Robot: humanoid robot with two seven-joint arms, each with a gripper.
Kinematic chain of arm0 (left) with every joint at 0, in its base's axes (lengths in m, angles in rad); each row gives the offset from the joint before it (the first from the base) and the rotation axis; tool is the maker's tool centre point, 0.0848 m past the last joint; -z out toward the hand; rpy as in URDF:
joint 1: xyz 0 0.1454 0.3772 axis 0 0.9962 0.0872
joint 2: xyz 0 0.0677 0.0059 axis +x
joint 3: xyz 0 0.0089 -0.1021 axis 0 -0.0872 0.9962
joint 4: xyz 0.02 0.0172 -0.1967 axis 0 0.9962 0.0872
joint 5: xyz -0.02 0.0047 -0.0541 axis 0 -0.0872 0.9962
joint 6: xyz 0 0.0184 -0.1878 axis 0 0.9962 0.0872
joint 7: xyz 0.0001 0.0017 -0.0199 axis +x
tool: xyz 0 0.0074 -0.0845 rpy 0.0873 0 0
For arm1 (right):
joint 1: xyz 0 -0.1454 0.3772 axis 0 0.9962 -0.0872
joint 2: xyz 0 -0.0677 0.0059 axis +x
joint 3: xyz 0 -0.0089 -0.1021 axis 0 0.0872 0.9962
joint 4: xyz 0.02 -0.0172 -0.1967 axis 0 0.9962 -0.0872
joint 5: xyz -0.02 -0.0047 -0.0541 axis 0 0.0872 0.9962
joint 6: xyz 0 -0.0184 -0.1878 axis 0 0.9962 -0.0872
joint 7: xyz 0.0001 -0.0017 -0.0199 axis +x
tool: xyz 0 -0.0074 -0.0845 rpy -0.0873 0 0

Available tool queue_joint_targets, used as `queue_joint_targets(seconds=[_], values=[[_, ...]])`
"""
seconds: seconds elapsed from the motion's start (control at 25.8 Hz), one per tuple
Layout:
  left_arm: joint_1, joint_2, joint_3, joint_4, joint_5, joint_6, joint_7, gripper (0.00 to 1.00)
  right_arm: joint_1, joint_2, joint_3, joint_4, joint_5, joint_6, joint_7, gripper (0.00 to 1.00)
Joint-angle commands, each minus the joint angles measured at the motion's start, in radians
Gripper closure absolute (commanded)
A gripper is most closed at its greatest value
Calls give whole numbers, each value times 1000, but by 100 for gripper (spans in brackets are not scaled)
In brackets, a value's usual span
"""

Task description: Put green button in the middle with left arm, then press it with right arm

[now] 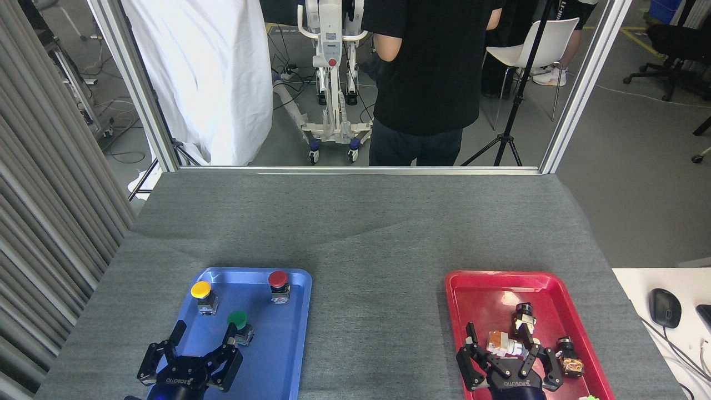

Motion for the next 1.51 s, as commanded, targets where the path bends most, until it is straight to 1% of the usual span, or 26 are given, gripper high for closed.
queue_joint_targets(seconds=[0.0,0.35,1.47], values=[[-3,-1,0,5,2,1,0,0,0,1,0,0,2,-1,0,0],[-14,5,-4,8,-4,3,17,0,0,9,0,1,11,0,2,0],[-11,11,-6,13,-4,0,29,0,-2,6,0,1,11,0,2,0]])
